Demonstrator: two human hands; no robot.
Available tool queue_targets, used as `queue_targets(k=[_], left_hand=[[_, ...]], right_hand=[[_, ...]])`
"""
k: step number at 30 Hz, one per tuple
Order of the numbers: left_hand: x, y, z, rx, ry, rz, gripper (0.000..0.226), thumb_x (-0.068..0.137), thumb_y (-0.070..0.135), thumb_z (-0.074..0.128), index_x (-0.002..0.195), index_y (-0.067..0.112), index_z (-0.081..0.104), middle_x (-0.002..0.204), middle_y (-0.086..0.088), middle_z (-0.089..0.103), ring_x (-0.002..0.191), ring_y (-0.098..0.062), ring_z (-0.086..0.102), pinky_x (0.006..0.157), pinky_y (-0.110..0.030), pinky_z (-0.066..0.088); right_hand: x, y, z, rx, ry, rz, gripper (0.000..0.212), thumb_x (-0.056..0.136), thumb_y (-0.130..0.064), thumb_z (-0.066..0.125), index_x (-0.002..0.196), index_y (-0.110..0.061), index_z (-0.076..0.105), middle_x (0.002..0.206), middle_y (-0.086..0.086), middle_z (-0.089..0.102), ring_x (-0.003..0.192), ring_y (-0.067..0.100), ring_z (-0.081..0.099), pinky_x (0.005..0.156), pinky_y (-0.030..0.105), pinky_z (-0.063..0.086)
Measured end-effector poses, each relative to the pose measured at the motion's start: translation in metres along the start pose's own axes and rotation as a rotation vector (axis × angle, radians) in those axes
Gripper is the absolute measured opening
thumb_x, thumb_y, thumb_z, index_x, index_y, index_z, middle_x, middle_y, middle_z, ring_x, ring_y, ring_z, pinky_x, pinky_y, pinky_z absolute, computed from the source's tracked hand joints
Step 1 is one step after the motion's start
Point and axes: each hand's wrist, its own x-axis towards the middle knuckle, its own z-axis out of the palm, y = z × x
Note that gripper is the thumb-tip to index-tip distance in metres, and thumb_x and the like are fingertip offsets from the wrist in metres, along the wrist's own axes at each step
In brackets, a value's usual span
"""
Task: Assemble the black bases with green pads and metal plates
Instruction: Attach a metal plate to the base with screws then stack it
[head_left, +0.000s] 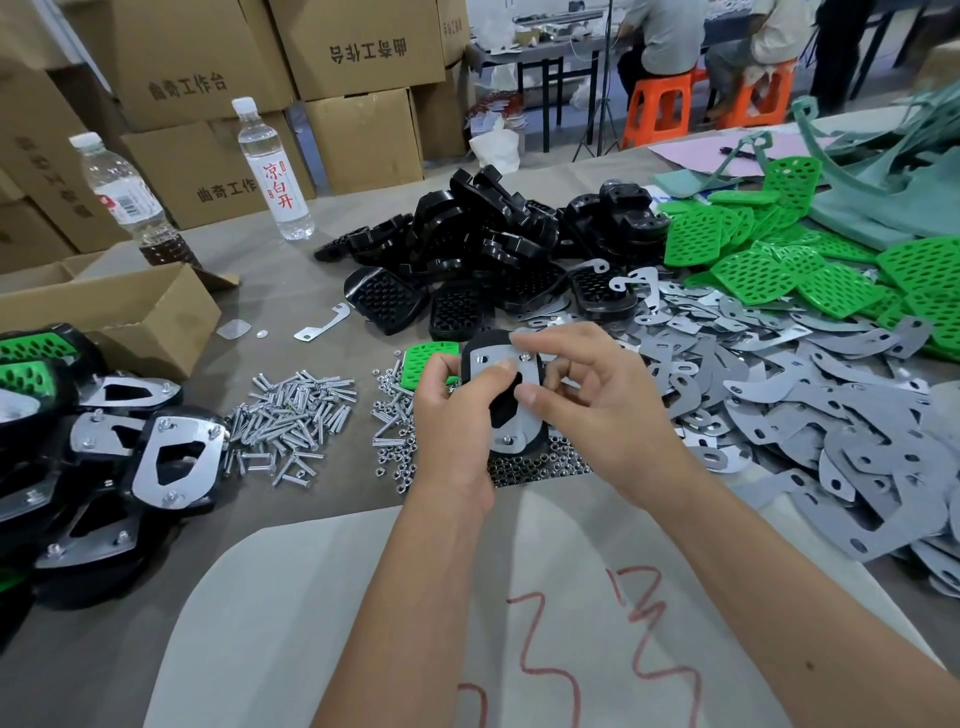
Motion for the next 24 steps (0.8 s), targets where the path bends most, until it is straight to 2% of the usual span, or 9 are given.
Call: queue_targets(k=[2, 4, 8, 10, 12, 14, 17, 21, 24], left_hand=[[0.001, -0.001, 0.000, 0.014, 0.022, -0.006, 0.021, 0.087, 0.010, 0.075, 0.093, 0.015, 0.056, 0.085, -0.010, 0.073, 0.073, -0.028, 0.067, 0.056, -0.033, 0.054], [0.001, -0.001, 0.000, 0.009, 0.038, -0.009, 0.022, 0.087, 0.010, 0.076, 0.092, 0.015, 0.055, 0.087, -0.012, 0.074, 0.074, -0.029, 0.069, 0.058, -0.035, 0.055], [0.002, -0.001, 0.000, 0.017, 0.047, 0.005, 0.020, 0.088, 0.009, 0.074, 0.092, 0.016, 0.056, 0.085, -0.009, 0.074, 0.073, -0.026, 0.068, 0.058, -0.034, 0.054], [0.002, -0.002, 0.001, 0.010, 0.063, 0.006, 0.021, 0.088, 0.008, 0.074, 0.094, 0.016, 0.056, 0.083, -0.008, 0.073, 0.072, -0.025, 0.067, 0.055, -0.031, 0.054], [0.001, -0.001, 0.002, 0.003, 0.075, 0.001, 0.022, 0.087, 0.009, 0.075, 0.095, 0.015, 0.055, 0.083, -0.008, 0.073, 0.071, -0.025, 0.067, 0.055, -0.031, 0.054], [0.000, 0.000, 0.002, 0.020, 0.077, 0.011, 0.022, 0.087, 0.009, 0.075, 0.094, 0.014, 0.056, 0.082, -0.008, 0.072, 0.071, -0.026, 0.067, 0.059, -0.035, 0.054], [-0.003, 0.002, 0.003, 0.137, 0.073, 0.112, 0.025, 0.081, 0.011, 0.078, 0.091, 0.008, 0.055, 0.076, -0.006, 0.068, 0.066, -0.024, 0.063, 0.065, -0.041, 0.053], [-0.007, 0.007, 0.003, 0.277, 0.023, 0.186, 0.040, 0.068, 0.021, 0.078, 0.088, 0.004, 0.047, 0.073, -0.014, 0.063, 0.066, -0.024, 0.058, 0.066, -0.045, 0.051], [-0.007, 0.012, -0.001, 0.346, 0.004, 0.166, 0.046, 0.065, 0.025, 0.078, 0.092, 0.002, 0.048, 0.081, -0.026, 0.066, 0.069, -0.026, 0.060, 0.069, -0.056, 0.055]], right_hand=[[0.000, 0.000, 0.000, 0.031, 0.027, 0.022, 0.028, 0.083, 0.005, 0.080, 0.101, -0.013, 0.071, 0.104, 0.000, 0.063, 0.074, 0.014, 0.057, 0.077, 0.045, 0.055], [0.000, 0.002, -0.001, 0.088, 0.058, 0.069, 0.027, 0.082, 0.005, 0.081, 0.093, -0.011, 0.061, 0.089, -0.001, 0.061, 0.075, 0.017, 0.057, 0.075, 0.048, 0.055], [0.000, 0.000, 0.002, 0.049, 0.020, 0.027, 0.039, 0.083, 0.007, 0.079, 0.114, -0.016, 0.072, 0.103, 0.000, 0.061, 0.073, 0.013, 0.056, 0.074, 0.035, 0.054], [0.000, -0.001, 0.003, 0.060, 0.049, 0.016, 0.029, 0.081, 0.008, 0.080, 0.098, -0.013, 0.071, 0.100, 0.005, 0.061, 0.075, 0.016, 0.057, 0.074, 0.042, 0.054], [0.000, 0.001, 0.003, 0.081, 0.076, 0.047, 0.026, 0.083, 0.005, 0.080, 0.088, -0.013, 0.062, 0.086, 0.009, 0.060, 0.074, 0.021, 0.056, 0.070, 0.048, 0.052], [-0.001, 0.003, 0.002, 0.052, 0.077, 0.054, 0.023, 0.089, -0.002, 0.077, 0.096, -0.017, 0.062, 0.077, 0.011, 0.060, 0.069, 0.021, 0.055, 0.062, 0.040, 0.048], [0.002, 0.003, -0.001, -0.213, 0.084, -0.068, 0.012, 0.097, -0.007, 0.068, 0.102, -0.016, 0.063, 0.100, 0.005, 0.061, 0.075, 0.018, 0.066, 0.064, 0.038, 0.056], [0.003, 0.005, -0.005, -0.562, 0.042, -0.254, 0.006, 0.101, -0.008, 0.060, 0.101, -0.014, 0.061, 0.103, -0.003, 0.051, 0.087, 0.013, 0.055, 0.070, 0.029, 0.049], [0.004, 0.007, -0.005, -0.687, -0.007, -0.270, 0.009, 0.103, -0.012, 0.055, 0.100, -0.021, 0.053, 0.102, -0.002, 0.047, 0.083, 0.019, 0.051, 0.070, 0.041, 0.049]])
